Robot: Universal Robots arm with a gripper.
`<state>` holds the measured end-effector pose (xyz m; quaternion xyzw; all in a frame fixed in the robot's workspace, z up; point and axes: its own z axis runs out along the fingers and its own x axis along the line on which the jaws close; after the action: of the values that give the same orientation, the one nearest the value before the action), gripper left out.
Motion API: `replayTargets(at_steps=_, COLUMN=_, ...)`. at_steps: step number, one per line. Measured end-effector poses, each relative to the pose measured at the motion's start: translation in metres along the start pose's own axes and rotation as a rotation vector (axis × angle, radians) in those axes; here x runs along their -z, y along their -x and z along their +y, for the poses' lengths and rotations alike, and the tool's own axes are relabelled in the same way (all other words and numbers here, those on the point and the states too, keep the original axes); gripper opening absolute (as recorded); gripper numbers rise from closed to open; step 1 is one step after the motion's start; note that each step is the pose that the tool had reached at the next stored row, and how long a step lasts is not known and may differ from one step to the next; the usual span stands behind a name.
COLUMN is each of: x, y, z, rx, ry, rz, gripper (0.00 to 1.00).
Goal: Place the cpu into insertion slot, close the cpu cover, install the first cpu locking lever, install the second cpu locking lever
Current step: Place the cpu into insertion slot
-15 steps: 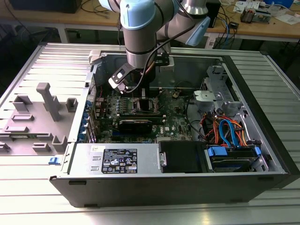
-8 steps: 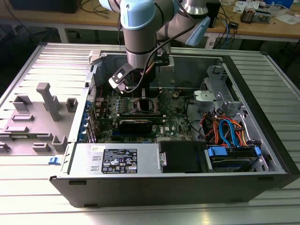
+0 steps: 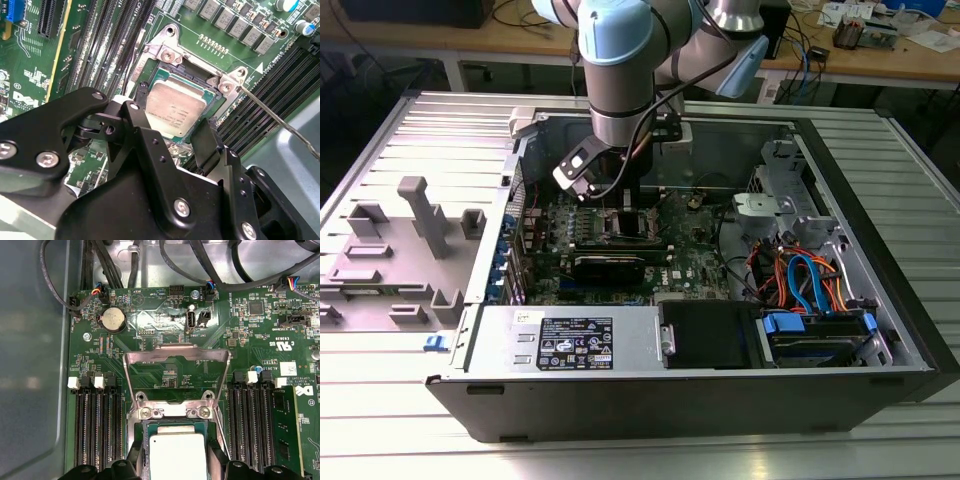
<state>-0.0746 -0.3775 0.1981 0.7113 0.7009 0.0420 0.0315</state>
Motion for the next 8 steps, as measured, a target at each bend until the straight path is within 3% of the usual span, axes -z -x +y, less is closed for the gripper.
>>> replayTargets(at_steps=8, x=0.0000, y=0.0000, z=0.0001, rx=0.000, ry=0.0000, rz=0.0000, gripper=0.62)
